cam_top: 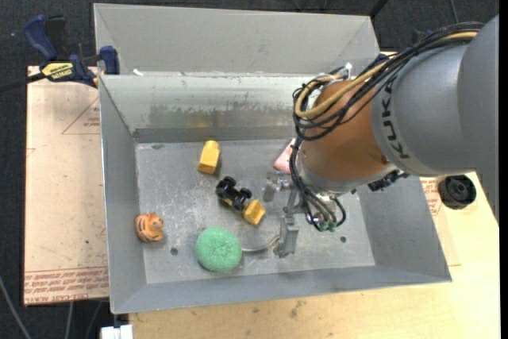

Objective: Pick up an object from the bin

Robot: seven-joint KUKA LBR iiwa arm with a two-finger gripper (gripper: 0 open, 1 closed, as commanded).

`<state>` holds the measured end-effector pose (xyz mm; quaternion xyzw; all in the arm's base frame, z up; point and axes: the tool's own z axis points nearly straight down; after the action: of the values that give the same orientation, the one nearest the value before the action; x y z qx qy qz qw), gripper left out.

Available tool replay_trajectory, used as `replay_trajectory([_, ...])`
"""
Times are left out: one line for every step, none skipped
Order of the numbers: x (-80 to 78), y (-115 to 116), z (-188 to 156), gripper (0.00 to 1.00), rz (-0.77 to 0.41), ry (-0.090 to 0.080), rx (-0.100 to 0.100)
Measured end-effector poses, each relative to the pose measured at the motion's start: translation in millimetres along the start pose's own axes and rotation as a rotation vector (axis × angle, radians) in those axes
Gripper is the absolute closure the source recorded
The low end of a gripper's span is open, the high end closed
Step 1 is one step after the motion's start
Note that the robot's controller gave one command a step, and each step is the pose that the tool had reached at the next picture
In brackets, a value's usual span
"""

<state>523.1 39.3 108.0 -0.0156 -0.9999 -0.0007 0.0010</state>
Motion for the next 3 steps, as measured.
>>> replay_trajectory([5.1,11,17,0.00,0.060,0.001,0.000])
replay_trajectory([42.4,17,37,1.00,-0.072,-0.001,0.000])
replay_trajectory([42.4,17,37,1.00,-0.072,-0.001,0.000])
